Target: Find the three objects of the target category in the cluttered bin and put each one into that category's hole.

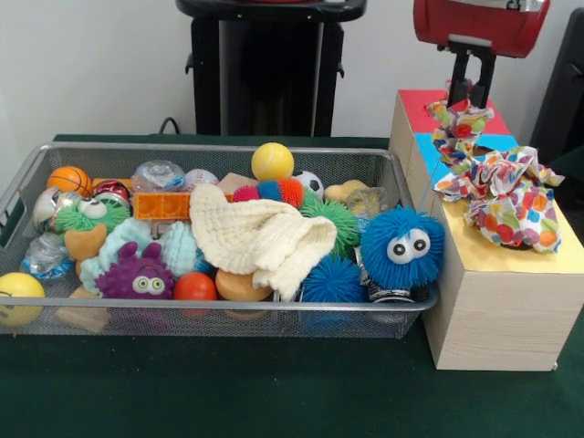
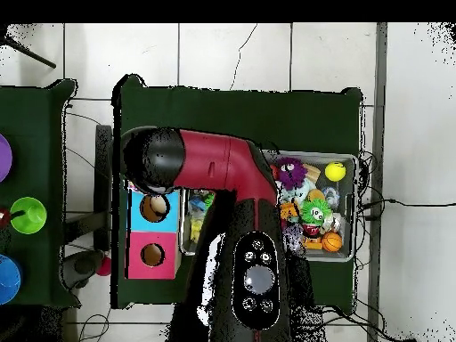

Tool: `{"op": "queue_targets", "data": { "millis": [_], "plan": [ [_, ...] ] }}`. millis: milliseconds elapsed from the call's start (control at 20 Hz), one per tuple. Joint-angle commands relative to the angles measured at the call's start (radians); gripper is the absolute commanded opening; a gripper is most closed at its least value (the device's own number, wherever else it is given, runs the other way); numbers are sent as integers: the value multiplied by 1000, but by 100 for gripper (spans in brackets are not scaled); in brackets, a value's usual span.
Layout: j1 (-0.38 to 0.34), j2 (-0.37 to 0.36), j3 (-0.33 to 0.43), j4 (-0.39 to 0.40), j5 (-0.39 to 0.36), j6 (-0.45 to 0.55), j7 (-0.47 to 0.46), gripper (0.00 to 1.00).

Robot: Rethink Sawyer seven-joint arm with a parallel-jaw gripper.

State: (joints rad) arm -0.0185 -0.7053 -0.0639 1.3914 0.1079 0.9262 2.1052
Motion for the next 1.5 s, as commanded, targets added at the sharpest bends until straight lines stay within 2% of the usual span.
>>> {"op": "queue_targets", "data": {
  "millis": [50,400,800,1000,1500],
  "plan": [
    [-8,44,-27,-1,39,-43,273,0],
    [9,48,-43,-3,67,-42,293,0],
    [27,62,-25,36,182,-106,346,0],
    [30,58,-23,56,229,-120,344,0],
    [36,51,7,118,347,-227,321,0]
  ]
}}
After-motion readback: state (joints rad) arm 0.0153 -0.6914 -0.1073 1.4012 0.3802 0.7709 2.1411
